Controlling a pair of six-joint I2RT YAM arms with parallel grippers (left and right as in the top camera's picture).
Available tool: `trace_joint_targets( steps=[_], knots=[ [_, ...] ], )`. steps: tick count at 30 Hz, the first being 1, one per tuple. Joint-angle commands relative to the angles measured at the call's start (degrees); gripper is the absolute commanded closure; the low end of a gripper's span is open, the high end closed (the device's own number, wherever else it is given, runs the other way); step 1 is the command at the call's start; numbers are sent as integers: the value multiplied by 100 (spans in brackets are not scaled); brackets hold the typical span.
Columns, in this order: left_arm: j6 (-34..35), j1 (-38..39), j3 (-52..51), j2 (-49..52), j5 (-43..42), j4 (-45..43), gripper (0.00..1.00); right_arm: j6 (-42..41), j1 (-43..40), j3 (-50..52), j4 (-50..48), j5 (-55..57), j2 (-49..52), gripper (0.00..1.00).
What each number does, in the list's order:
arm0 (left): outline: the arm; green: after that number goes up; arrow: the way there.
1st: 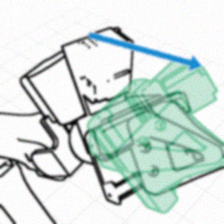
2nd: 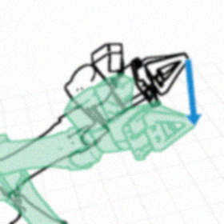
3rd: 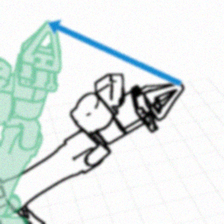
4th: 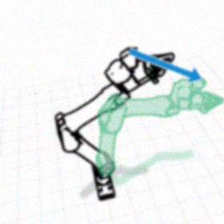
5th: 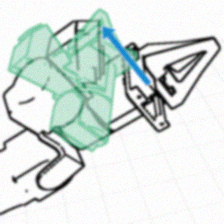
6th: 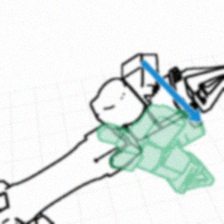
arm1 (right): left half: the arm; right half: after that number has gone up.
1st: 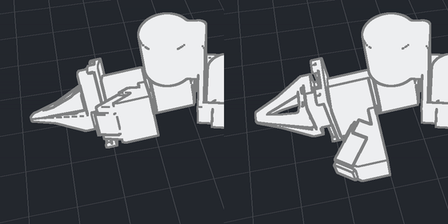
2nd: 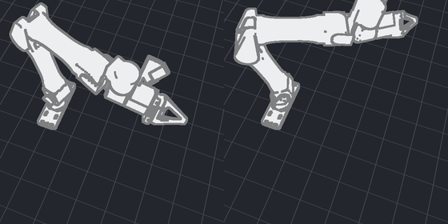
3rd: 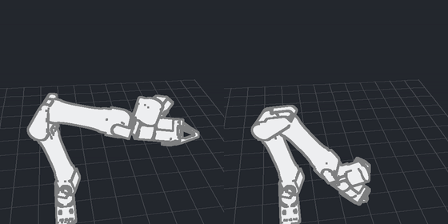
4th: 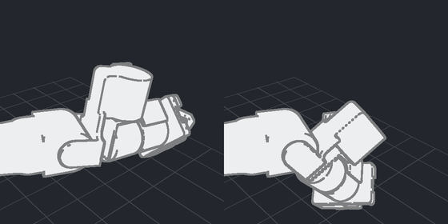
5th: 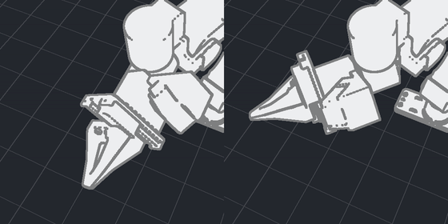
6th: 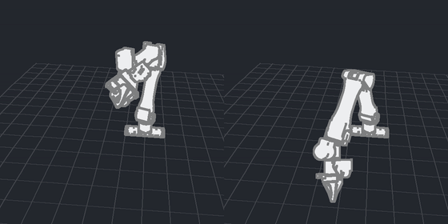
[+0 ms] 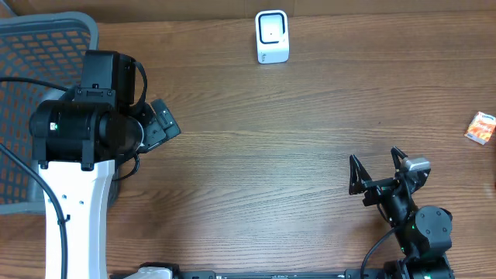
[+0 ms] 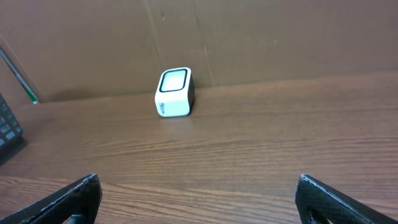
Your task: Scan the item barcode
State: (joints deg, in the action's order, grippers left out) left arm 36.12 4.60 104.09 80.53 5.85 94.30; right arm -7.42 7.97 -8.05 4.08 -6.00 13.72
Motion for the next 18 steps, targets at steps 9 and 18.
trace_joint_targets(
  steps=[9,18],
  knots=[
    [118,-31,-17,4,72,-4,0,175,11,400,-223,151,-717,0],
    [118,-31,-17,4,72,-4,0,197,-61,758,-444,310,-1220,0]
  ],
)
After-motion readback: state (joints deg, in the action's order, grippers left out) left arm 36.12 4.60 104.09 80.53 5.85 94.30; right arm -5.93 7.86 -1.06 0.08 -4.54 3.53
